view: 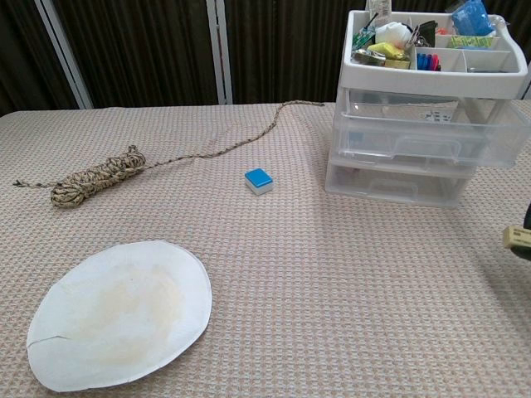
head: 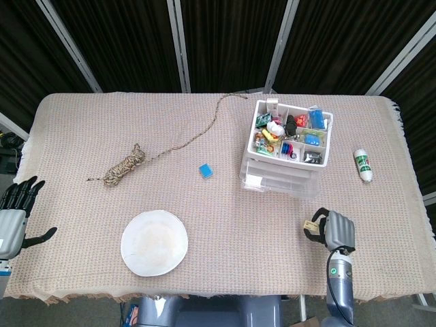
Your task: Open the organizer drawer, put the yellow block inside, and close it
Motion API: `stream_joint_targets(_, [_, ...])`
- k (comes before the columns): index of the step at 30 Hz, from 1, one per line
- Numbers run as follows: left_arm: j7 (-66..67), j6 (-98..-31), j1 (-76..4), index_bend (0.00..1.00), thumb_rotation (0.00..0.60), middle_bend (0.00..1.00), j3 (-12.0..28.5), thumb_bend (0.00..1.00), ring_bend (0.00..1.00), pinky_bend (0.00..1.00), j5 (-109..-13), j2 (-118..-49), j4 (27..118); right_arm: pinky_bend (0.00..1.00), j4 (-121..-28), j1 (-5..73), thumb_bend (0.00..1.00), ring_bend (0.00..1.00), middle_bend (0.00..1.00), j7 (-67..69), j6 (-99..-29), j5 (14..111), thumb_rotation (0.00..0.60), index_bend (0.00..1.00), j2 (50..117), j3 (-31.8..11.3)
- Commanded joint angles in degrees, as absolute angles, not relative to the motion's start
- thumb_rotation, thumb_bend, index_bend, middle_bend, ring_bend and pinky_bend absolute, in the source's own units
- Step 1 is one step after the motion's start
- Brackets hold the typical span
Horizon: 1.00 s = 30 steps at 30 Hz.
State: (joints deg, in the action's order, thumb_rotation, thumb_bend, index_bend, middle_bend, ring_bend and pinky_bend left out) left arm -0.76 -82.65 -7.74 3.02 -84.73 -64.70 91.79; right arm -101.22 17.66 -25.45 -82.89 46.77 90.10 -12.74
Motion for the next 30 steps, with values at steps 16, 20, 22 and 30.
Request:
stream_joint_targets(16, [-0.53,-82.75,-7.71,0.03,0.6,0.0,3.05,0.21,0.0,0.0,-84.67,-64.77,91.82,0.48,-111.63,15.2,0.15,0.77,0.83,-21.82,-88.02,44.22,0.6,0.63,81.08,-22.06])
stream_joint_targets(20, [-0.55,-82.84,-7.71,0.03,0.6,0.0,3.07,0.21,0.0,0.0,-84.74,-64.78,91.85,0.48,-114.03,15.17,0.15,0.77,0.83,-21.57,-89.05,45.75,0.6,0.63,79.9,-22.85])
stream_joint_targets(22, [-0.73,-83.08,-7.68,0.03,0.6,0.0,3.06,0.21,0.0,0.0,-85.0,-64.84,91.7,0.48,-115.26,15.2,0.15,0.77,0.83,-21.88,-89.99,46.86,0.6,0.63,79.54,-22.97])
stream_joint_targets(30, [-1.88,-83.96,-7.67,0.03,0.6,0.0,3.08,0.21,0.0,0.0,-86.09,-65.33,90.65,0.48,-118.04,16.05,0.15,0.77,0.83,-23.34,-92.29,49.06,0.6,0.63,79.52,-23.72])
